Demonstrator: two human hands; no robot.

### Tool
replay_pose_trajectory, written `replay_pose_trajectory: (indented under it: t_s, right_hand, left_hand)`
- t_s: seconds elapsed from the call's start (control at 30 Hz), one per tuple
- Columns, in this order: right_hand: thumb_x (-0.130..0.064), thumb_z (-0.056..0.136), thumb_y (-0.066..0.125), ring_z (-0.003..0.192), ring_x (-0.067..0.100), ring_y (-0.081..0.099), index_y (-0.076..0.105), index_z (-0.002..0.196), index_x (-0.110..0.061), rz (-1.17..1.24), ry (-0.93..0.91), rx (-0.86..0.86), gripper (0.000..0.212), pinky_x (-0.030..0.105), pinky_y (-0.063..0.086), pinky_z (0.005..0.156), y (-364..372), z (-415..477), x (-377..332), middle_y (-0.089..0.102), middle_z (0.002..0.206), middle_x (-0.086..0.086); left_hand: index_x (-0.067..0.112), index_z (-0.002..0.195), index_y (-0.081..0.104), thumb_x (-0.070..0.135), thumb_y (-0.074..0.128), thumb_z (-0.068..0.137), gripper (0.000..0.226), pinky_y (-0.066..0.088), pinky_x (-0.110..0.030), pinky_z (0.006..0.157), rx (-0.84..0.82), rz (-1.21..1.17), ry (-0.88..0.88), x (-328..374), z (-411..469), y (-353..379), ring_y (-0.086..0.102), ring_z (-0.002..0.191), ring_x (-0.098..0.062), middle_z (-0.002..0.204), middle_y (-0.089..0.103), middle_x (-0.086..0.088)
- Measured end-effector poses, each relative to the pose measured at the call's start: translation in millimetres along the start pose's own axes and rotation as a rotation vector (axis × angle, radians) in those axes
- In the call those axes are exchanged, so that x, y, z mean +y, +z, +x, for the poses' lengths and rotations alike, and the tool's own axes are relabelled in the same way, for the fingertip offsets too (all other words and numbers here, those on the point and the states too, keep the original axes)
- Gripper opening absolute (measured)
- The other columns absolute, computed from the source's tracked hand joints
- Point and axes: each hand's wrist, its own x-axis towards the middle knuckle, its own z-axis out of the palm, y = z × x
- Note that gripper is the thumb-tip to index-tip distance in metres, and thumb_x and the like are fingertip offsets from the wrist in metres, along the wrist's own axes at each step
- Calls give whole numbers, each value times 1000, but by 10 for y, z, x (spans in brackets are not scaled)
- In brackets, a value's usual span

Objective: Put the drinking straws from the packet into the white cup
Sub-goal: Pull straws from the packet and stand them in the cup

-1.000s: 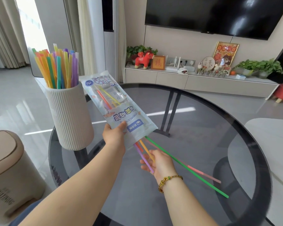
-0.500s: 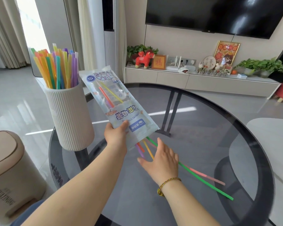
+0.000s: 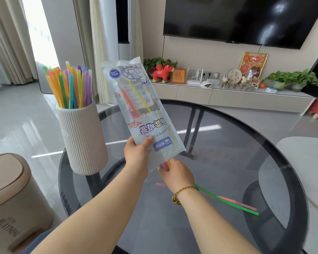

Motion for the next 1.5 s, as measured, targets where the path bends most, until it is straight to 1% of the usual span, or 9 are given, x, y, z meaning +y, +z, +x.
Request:
replay_pose_trajectory:
  t_s: [0.13, 0.53, 0.73, 0.9, 0.97, 1.0, 1.07, 1.23, 1.5]
  right_hand:
    - [-25, 92, 36, 78, 34, 48, 26, 57, -21, -113, -52, 6, 37, 28, 34, 63, -27, -13, 54, 63, 93, 16]
    - [-28, 94, 38, 93, 37, 60, 45, 91, -14, -458, -184, -52, 16, 34, 40, 66, -285, 8, 385, 65, 103, 15]
    - [-28, 89, 49, 97, 32, 59, 38, 86, -17, -473, -209, -30, 15, 34, 46, 73, -236, -105, 430, 63, 106, 10]
    - [-39, 26, 88, 58, 16, 61, 63, 66, -20, -662, -382, 308, 51, 19, 46, 51, -191, -226, 364, 64, 65, -1]
    - [-41, 44, 84, 94, 24, 63, 61, 110, -16, -605, -287, 269, 75, 26, 50, 77, -164, -174, 366, 65, 108, 10]
    - [-41, 61, 76, 119, 25, 48, 41, 132, -13, -583, -265, 207, 84, 31, 40, 97, -143, -127, 372, 48, 134, 12]
    - [-38, 79, 60, 133, 22, 27, 14, 143, -12, -508, -208, 103, 83, 36, 19, 111, -74, 10, 408, 30, 146, 5]
    - [-8, 87, 44, 102, 32, 56, 41, 117, -8, -481, -141, 74, 30, 34, 38, 77, -72, 172, 351, 63, 111, 13]
    - [4, 84, 35, 102, 32, 56, 47, 103, -10, -645, -308, 1, 26, 33, 30, 66, -273, 173, 516, 62, 109, 13]
  left_hand:
    - [23, 78, 58, 10, 57, 85, 14, 50, -28, 64, 19, -27, -91, -27, 19, -30, 61, 72, -17, 79, 63, 5]
    - [12, 110, 54, 14, 48, 91, 20, 45, -44, 95, 44, -116, -246, -65, 185, -161, 59, 79, -20, 103, 59, -7]
    - [6, 118, 51, 10, 47, 91, 27, 47, -30, 73, 84, -157, -254, -177, 187, -218, 57, 73, -15, 106, 57, -8]
    - [7, 115, 53, 10, 47, 91, 25, 48, -33, 77, 106, -142, -270, -230, 173, -218, 57, 73, -16, 105, 58, -8]
    - [5, 117, 52, 10, 47, 91, 26, 48, -36, 80, 105, -127, -279, -246, 150, -225, 58, 78, -22, 105, 58, -9]
    - [5, 117, 52, 10, 47, 91, 27, 48, -36, 79, 105, -124, -283, -255, 140, -226, 58, 84, -25, 106, 57, -9]
    - [4, 119, 51, 9, 47, 91, 28, 48, -37, 81, 96, -125, -289, -267, 114, -227, 57, 91, -27, 107, 57, -10]
    - [3, 118, 51, 7, 46, 91, 28, 45, -39, 86, 49, -104, -295, -291, 80, -223, 58, 88, -27, 108, 57, -11]
    - [1, 120, 48, 8, 45, 92, 29, 47, -37, 84, 72, -92, -298, -275, 182, -281, 56, 93, -26, 114, 57, -13]
